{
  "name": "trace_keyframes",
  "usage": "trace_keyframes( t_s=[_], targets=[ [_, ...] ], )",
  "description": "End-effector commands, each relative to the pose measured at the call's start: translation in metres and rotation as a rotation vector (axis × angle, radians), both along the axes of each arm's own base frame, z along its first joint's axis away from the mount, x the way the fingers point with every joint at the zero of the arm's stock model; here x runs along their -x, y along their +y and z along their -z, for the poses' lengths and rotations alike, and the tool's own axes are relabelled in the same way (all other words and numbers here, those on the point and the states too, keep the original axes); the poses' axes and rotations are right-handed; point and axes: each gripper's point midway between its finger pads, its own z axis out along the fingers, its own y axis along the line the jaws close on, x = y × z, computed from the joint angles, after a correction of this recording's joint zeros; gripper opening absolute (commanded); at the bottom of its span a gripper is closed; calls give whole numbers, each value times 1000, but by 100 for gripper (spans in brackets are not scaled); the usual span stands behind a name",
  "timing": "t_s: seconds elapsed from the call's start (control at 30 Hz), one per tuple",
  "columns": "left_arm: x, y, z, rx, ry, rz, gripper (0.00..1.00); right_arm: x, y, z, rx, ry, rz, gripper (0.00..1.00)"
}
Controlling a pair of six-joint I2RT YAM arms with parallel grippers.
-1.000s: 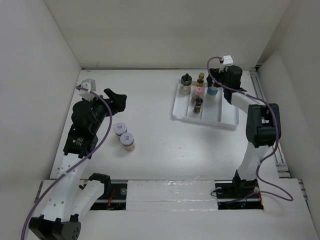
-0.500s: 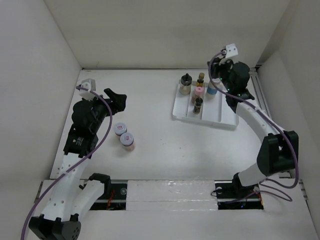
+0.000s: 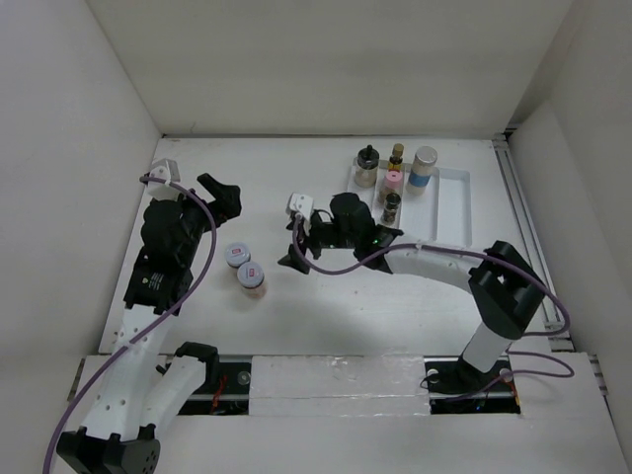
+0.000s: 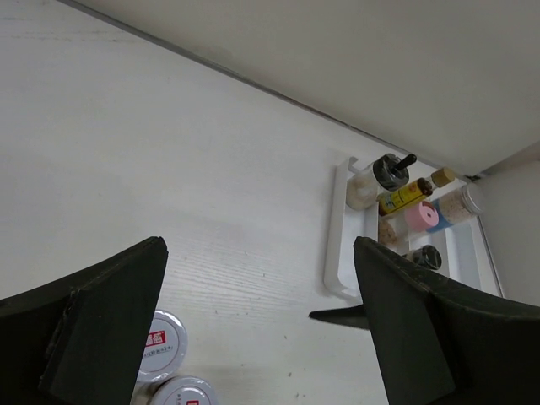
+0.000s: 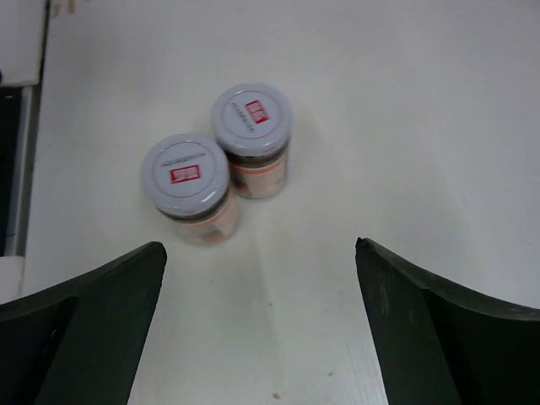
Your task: Organize the condiment bottles
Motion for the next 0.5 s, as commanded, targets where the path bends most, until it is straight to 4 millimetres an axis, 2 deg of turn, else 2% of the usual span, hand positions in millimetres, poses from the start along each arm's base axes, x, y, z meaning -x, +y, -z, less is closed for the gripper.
trace_keyframes(
  t_s=[0.0,0.07,0.17,0.2,0.23,0.33,0.4,0.43,0.47],
  targets=[
    [0,4,-12,15,-34,-21,89,30,17,17,26,-3,-124,100],
    [-1,2,-14,18,-43,-10,89,55,36,34,60,25,-187,100],
    [-1,2,-14,18,-43,-10,89,67,61,50,90,27,-221,100],
    [-1,2,-14,18,-43,-10,90,65,70,47,83,14,-215,100],
    [0,0,-14,19,-43,-1,90,61,73,59,100,35,-204,100],
    [1,1,-19,14,-63,0,90,55,89,59,66,44,-169,100],
    [2,-4,-15,16,-53,27,90,46,95,70,61,56,-130,100],
    [2,-4,-15,16,-53,28,90,40,101,64,40,38,-121,100],
    [2,-6,-18,20,-63,38,90,39,104,74,52,56,-118,100]
  ],
)
